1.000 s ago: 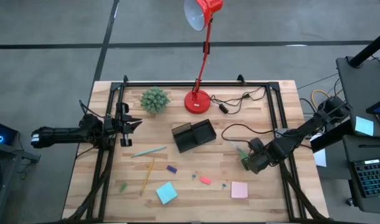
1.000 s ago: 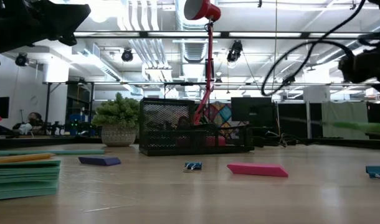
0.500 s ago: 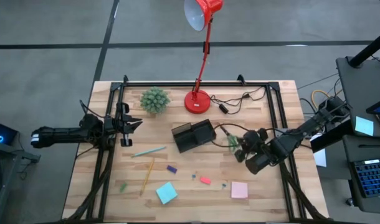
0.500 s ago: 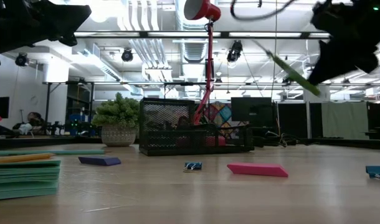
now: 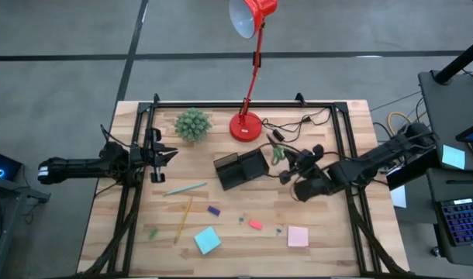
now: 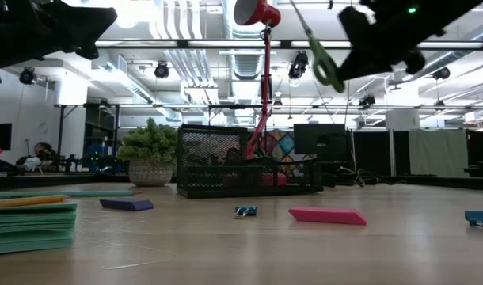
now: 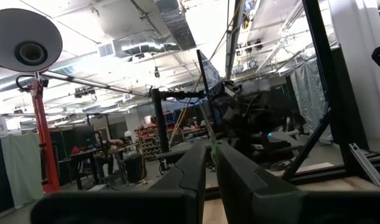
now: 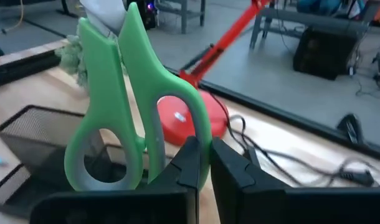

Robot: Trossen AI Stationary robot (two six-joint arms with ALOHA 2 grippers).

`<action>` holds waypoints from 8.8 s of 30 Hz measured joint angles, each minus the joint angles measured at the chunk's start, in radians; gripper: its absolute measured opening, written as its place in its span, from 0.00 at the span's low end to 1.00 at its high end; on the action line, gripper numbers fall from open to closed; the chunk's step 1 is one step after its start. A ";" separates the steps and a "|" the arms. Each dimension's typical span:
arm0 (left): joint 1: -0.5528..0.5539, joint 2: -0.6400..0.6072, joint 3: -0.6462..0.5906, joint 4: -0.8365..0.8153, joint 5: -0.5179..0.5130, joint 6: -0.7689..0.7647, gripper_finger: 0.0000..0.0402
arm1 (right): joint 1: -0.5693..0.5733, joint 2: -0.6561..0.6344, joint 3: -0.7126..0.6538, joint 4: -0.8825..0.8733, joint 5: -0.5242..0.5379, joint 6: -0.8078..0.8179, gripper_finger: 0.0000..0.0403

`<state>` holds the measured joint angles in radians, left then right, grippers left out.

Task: Pick and place office supplies into organizer
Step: Put the green scissors into the black desk organizer, then put the right blue binder clip into the black desk organizer

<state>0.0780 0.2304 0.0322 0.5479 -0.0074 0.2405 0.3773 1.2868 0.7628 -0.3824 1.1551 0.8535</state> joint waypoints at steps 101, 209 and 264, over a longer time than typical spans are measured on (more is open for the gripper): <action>0.000 0.054 0.000 0.019 0.002 0.000 0.06 | -0.201 0.744 0.312 0.970 -0.168 -0.574 0.18; 0.000 0.068 0.000 0.021 -0.001 -0.001 0.06 | 0.154 0.514 0.310 -0.114 -1.203 -1.097 0.41; 0.000 0.068 0.000 0.020 0.000 -0.001 0.06 | 0.155 0.567 0.311 -0.116 -1.241 -1.127 0.14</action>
<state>0.0780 0.2989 0.0326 0.5678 -0.0078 0.2394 0.5320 1.8538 1.0737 -0.4985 -0.0856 -0.2740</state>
